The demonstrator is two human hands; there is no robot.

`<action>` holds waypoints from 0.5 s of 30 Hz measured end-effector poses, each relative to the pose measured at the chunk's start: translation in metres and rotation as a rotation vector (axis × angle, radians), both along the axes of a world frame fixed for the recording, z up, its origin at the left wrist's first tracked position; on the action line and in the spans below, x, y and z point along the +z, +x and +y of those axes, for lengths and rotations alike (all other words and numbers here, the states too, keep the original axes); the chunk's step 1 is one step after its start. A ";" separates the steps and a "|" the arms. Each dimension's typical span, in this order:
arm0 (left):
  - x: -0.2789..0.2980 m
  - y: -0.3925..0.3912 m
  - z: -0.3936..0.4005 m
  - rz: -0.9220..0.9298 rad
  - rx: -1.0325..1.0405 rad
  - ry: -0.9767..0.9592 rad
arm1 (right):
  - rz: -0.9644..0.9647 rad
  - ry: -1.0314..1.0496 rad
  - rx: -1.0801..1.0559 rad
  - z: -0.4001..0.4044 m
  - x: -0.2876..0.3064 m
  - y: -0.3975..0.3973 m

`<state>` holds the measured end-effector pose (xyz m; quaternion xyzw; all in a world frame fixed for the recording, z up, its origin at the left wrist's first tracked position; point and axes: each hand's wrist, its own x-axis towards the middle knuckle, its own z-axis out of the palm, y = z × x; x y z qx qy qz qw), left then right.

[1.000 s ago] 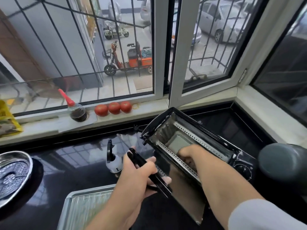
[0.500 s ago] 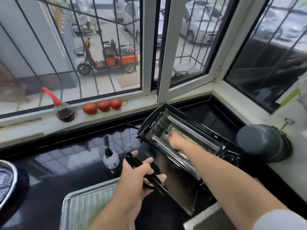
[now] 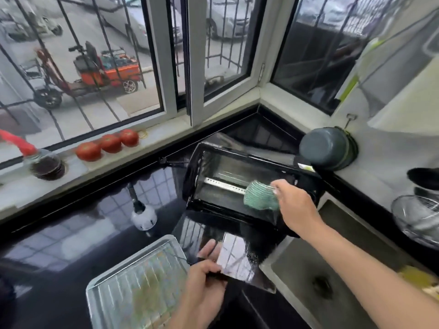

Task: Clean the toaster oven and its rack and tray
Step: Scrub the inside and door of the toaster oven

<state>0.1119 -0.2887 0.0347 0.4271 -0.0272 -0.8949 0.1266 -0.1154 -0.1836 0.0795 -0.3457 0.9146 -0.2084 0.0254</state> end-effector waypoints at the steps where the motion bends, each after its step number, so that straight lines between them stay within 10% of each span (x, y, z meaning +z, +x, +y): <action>1: -0.005 -0.007 0.009 -0.012 0.022 0.015 | -0.017 -0.011 -0.025 0.002 -0.008 -0.004; 15: -0.119 -0.073 0.056 -0.127 -0.049 -0.003 | -0.314 -0.058 -0.062 0.010 -0.076 -0.059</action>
